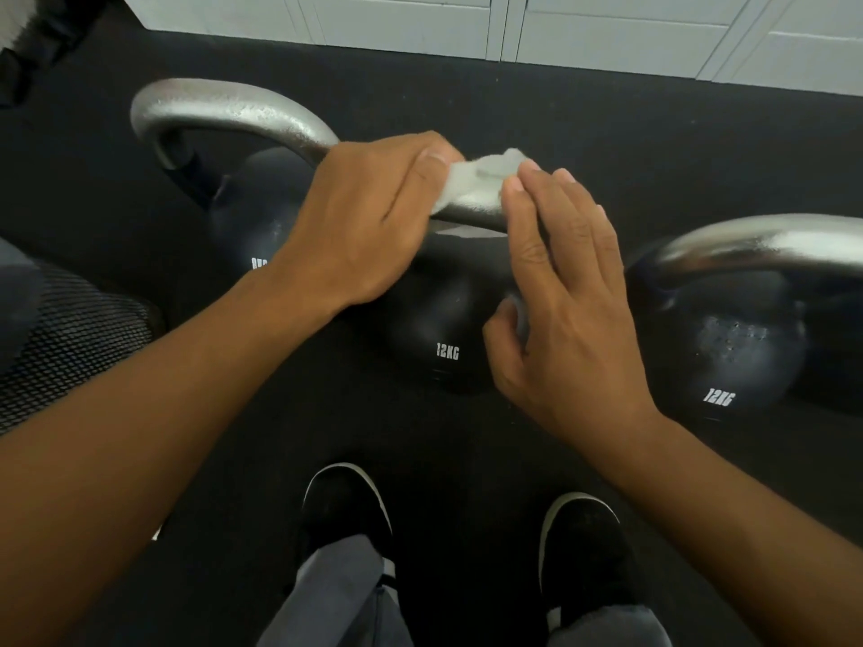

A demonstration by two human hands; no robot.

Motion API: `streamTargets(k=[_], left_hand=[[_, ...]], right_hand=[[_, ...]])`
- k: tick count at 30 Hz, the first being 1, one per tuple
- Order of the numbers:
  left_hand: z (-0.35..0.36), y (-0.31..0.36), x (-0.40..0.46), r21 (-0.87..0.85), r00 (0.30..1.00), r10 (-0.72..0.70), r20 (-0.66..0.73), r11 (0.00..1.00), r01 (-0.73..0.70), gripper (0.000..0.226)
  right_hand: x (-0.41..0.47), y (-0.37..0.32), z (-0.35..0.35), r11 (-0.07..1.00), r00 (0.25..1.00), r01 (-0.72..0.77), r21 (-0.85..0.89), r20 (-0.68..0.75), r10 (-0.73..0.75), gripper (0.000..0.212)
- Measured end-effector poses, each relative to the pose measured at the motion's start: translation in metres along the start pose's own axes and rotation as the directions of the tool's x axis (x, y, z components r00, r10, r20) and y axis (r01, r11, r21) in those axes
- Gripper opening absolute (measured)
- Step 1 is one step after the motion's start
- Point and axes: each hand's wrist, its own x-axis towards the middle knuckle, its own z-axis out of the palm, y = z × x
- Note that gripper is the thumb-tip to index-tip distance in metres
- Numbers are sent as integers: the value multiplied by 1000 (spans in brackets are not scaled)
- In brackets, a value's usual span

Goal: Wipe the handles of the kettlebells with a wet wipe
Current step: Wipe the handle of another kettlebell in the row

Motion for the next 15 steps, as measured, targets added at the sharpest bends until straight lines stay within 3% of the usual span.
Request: streamTargets(k=[3, 7, 9, 12, 15], left_hand=[[4, 12, 3, 55, 992, 123, 17, 991, -124, 40], [11, 20, -3, 100, 986, 166, 24, 981, -168, 34], [10, 22, -3, 88, 983, 180, 44, 979, -183, 33], [6, 22, -4, -61, 980, 200, 14, 978, -199, 35], [5, 16, -14, -295, 984, 95, -152, 946, -136, 39]], right_hand=[[0, -2, 1, 998, 1000, -18, 63, 3, 18, 82], [4, -6, -6, 956, 997, -49, 290, -47, 65, 77], [13, -8, -8, 957, 992, -30, 287, -106, 63, 68], [29, -12, -9, 967, 991, -1, 254, -127, 34, 61], [43, -18, -14, 966, 999, -32, 256, -11, 36, 60]])
